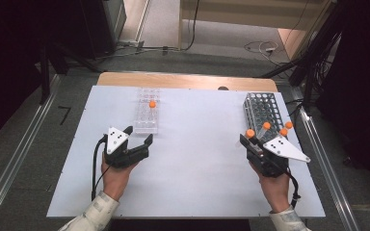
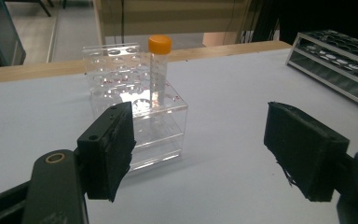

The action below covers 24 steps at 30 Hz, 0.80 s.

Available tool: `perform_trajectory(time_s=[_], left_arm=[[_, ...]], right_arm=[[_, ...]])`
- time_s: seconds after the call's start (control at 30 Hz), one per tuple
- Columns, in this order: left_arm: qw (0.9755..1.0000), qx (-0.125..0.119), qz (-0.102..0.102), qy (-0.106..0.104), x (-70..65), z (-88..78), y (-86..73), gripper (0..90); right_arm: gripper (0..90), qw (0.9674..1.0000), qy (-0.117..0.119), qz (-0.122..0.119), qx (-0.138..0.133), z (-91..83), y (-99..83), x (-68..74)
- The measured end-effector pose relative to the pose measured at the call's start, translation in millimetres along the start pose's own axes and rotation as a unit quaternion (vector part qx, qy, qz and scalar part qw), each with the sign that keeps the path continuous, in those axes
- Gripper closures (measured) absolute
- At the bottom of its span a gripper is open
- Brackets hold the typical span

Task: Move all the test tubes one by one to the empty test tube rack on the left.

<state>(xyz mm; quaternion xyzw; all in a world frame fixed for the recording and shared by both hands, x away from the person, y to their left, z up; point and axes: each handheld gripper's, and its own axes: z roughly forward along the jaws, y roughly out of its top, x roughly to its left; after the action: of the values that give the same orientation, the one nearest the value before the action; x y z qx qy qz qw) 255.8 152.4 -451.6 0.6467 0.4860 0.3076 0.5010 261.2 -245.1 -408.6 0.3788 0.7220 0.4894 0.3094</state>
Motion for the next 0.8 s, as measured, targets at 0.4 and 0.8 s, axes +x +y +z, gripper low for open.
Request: perform_trajectory(time_s=[0.4, 0.8], left_arm=[[1.0000, -0.007, 0.000, -0.007, -3.9, -1.4, 1.5, 24.1], [0.9983, -0.017, 0.010, -0.056, -25.7, -2.0, 7.3, 25.2]], right_arm=[[72.1, 0.9991, 0.038, -0.013, 0.012, 26.5, 3.2, 26.9], [72.1, 0.9957, 0.083, -0.025, 0.033, 51.6, 3.0, 59.1]])
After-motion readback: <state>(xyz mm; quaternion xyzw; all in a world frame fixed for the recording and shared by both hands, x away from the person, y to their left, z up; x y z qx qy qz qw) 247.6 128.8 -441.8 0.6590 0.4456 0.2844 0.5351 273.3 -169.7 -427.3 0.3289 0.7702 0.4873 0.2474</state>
